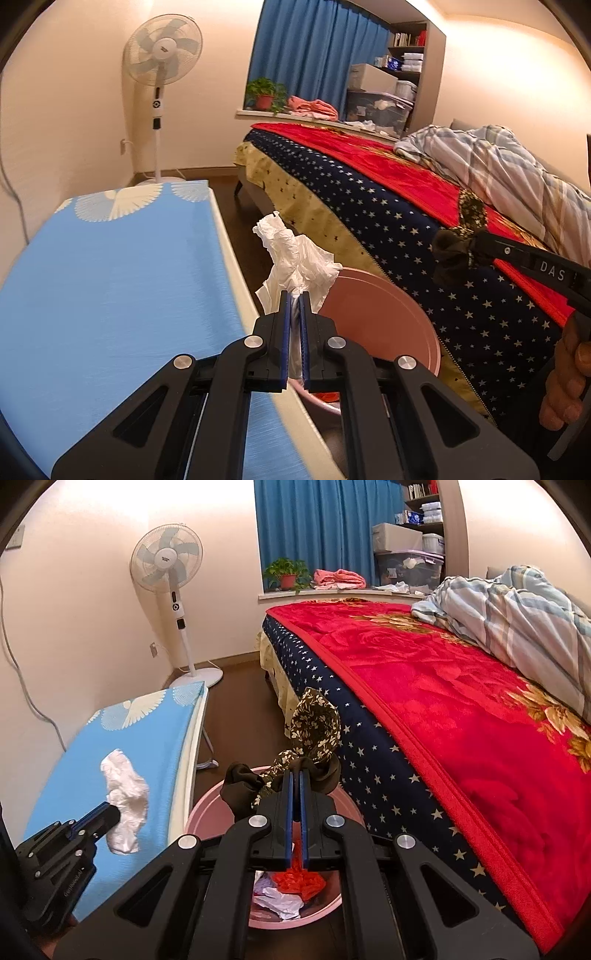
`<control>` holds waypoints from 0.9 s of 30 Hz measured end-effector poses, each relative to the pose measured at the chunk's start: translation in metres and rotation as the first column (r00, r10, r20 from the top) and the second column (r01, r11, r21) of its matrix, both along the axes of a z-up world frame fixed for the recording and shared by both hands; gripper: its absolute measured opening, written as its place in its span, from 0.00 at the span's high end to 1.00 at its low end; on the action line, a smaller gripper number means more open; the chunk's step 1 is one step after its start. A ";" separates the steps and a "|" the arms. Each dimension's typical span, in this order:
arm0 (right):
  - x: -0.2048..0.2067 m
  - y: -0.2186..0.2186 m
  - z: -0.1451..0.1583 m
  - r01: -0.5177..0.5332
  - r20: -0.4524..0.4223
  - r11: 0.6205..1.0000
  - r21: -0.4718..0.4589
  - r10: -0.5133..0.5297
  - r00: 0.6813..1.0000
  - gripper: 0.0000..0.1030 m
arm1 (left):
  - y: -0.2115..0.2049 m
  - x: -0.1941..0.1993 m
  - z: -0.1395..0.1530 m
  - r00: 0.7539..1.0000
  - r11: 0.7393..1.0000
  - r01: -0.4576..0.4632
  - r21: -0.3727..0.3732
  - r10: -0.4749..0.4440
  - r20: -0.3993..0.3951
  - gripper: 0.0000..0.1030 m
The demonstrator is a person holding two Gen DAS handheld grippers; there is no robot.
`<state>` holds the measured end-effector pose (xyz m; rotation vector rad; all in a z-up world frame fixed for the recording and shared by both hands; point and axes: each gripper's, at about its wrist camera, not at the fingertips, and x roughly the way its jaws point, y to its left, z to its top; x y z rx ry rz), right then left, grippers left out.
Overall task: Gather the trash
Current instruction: 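Carry the tissue and packet over the pink wastebasket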
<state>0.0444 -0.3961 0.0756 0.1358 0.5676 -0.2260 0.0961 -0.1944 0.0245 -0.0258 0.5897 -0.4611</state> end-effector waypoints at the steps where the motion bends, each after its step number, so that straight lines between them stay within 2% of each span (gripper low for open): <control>1: 0.001 0.000 -0.001 0.002 -0.003 1.000 0.000 -0.002 1.000 0.97 | -0.003 0.001 -0.002 1.000 1.000 0.004 0.001 -0.004 -0.003 0.95; 9: 0.006 0.005 -0.006 0.026 -0.024 0.998 -0.053 -0.027 0.999 0.97 | -0.018 0.010 -0.016 0.999 1.000 0.028 0.000 -0.028 -0.026 0.95; 27: 0.020 0.009 -0.020 0.039 -0.073 0.997 -0.072 -0.044 0.996 0.97 | -0.031 0.022 -0.034 0.997 0.999 0.047 -0.008 -0.047 -0.065 0.95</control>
